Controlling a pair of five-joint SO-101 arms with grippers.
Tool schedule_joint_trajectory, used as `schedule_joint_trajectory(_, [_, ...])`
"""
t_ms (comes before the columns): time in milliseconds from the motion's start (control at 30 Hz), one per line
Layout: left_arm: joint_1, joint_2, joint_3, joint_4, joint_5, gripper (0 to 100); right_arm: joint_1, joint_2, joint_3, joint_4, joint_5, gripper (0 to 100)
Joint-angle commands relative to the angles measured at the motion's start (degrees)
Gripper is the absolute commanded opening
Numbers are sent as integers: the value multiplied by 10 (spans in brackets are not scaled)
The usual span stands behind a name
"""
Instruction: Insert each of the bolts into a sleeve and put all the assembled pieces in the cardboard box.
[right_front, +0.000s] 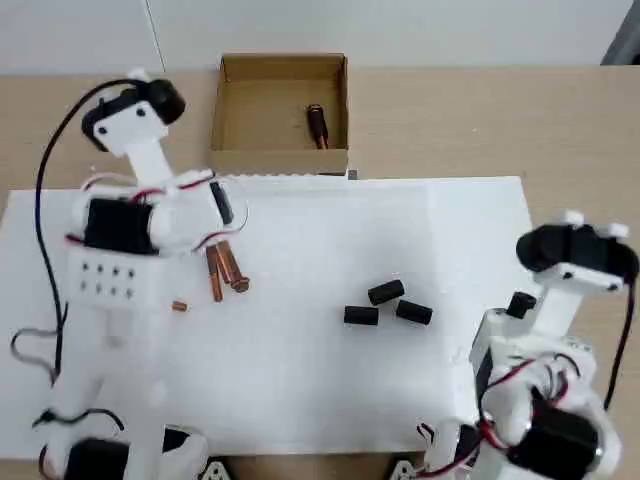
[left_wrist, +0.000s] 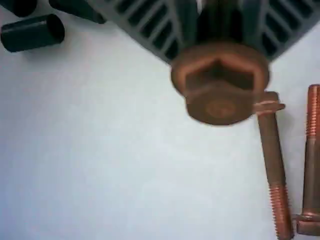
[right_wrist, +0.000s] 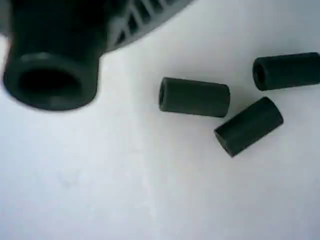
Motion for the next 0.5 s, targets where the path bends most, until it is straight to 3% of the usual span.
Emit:
schedule_joint_trajectory(0, [6,-98,88,-87,-10,5,-22,-39,41,-48,-3,3])
schedule_joint_trajectory(200, [4,-236,287,-244,-57,5,-99,-106,145,-133,-5,3])
schedule_joint_trajectory(467, [8,-377,448,-354,-64,5,-176,-205,280,-266,-4,3])
